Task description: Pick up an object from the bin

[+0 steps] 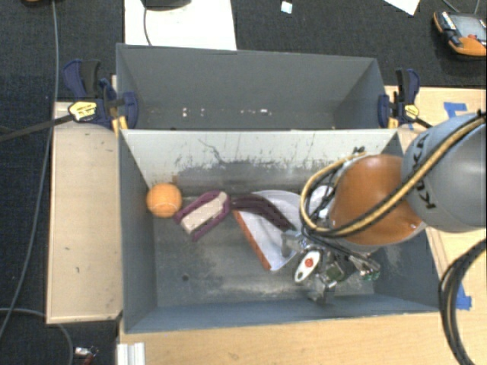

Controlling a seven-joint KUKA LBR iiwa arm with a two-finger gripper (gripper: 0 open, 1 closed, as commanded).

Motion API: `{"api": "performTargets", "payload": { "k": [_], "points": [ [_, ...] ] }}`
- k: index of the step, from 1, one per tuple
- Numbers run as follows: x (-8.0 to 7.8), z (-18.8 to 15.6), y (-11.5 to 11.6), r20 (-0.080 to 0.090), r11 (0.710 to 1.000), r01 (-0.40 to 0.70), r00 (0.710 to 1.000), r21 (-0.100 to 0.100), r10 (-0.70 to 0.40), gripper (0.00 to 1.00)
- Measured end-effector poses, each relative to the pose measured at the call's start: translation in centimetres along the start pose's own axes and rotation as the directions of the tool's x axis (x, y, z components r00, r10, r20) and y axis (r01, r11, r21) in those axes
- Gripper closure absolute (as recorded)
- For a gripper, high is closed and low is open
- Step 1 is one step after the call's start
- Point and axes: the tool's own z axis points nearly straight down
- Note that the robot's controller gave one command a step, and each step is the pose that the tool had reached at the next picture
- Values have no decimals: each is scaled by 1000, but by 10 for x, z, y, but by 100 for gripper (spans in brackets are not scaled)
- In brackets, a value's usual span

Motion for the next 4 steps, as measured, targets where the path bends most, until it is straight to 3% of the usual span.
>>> {"api": "performTargets", "payload": {
  "k": [1,2,3,4],
  "points": [
    [-10,-47,21,0,997,74,997,1,-74,0],
    [-1,-9,4,-4,1000,14,1000,-2,-14,0],
    [-9,0,-25,6,994,109,994,2,-109,0],
    [-2,-9,4,-2,1000,15,1000,-3,-15,100]
  ]
}}
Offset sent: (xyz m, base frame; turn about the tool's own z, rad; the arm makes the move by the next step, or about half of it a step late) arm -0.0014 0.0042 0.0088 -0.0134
